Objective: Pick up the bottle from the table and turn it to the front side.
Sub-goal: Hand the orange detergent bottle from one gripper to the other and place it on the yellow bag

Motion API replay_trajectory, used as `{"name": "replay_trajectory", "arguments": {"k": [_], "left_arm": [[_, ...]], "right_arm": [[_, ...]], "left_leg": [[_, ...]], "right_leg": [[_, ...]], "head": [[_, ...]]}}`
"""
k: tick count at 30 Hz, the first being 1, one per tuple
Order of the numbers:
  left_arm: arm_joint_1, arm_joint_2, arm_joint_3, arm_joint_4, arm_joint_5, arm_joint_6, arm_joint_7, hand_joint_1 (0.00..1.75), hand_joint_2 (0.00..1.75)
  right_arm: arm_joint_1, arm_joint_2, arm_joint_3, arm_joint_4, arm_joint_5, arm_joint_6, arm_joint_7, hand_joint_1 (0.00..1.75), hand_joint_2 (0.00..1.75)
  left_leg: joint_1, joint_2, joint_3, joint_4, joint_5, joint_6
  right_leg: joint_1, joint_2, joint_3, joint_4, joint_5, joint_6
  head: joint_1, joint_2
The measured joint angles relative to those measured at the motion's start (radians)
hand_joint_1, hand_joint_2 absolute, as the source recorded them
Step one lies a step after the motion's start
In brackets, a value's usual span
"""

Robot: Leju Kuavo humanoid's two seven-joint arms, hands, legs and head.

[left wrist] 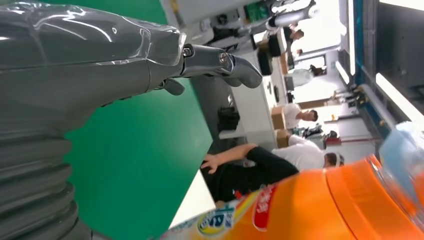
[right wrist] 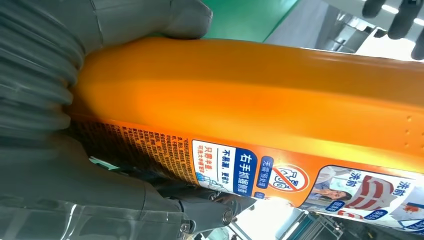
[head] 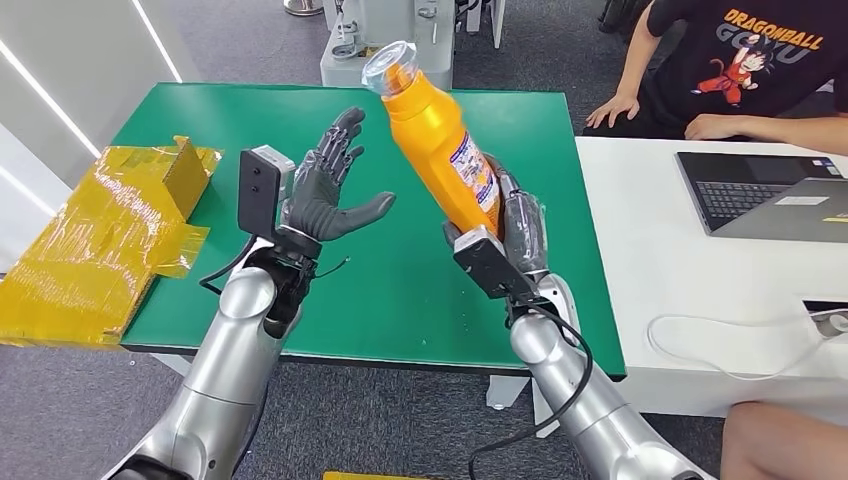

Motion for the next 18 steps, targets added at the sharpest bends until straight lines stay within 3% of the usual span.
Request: {"name": "replay_trajectory", "arguments": {"k": [11, 18], "left_arm": [[-0.059, -0.028, -0.05, 0.055, 0.035, 0.017, 0.045, 0.0, 1.75], [-0.098, -0.072, -0.07, 0.112, 0.061, 0.043, 0.046, 0.0, 1.75]], "right_arm": [[-0.07, 0.024, -0.017, 0.141, 0.062, -0.02, 0.026, 1.75, 1.75], [-0.104, 0.043, -0.034, 0.192, 0.096, -0.04, 0.049, 1.75, 1.75]], "left_leg": [[0.0, 0.0, 0.0, 0.0, 0.0, 0.0], [0.0, 0.0, 0.0, 0.0, 0.0, 0.0]], "right_leg": [[0.0, 0.0, 0.0, 0.0, 0.0, 0.0], [0.0, 0.0, 0.0, 0.0, 0.0, 0.0]], "head": [[0.0, 0.0], [0.0, 0.0]]}}
